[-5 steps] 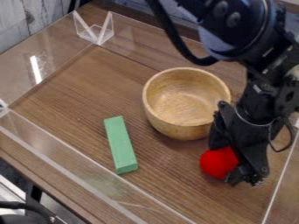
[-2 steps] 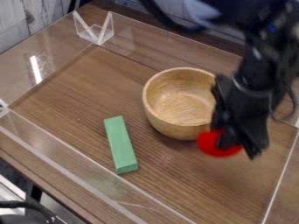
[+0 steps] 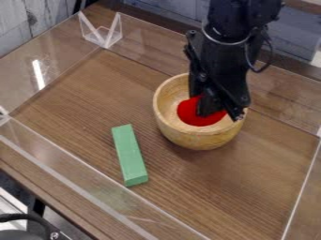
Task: Move the red object to the left side of the table
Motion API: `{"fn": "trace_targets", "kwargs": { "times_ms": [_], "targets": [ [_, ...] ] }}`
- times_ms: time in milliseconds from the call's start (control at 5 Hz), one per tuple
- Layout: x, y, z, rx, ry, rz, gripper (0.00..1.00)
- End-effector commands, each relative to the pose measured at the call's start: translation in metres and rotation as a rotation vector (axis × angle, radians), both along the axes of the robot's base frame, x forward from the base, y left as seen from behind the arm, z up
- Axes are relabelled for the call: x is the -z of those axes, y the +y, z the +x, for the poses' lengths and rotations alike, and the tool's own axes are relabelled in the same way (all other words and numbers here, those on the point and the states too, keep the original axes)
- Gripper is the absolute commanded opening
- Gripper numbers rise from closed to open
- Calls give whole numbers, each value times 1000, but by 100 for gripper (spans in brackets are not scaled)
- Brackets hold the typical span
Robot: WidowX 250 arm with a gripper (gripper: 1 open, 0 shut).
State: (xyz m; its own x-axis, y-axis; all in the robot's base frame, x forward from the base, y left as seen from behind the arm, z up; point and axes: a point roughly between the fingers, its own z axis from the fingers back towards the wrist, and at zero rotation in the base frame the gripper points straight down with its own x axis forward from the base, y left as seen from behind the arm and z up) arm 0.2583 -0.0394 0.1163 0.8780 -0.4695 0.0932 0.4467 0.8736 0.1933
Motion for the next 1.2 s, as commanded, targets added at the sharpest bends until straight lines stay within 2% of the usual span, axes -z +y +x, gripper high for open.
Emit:
{"fn": "trace_targets", "kwargs": {
  "times_ms": [0,200,600,1000],
  "targets": [
    [-31,0,1,-25,-73,-9,0],
    [-39,5,4,-89,-82,-1,0],
    [-45,28,26,-206,-86,10,0],
    [-61,44,18,-403,-75,28,0]
  ]
}}
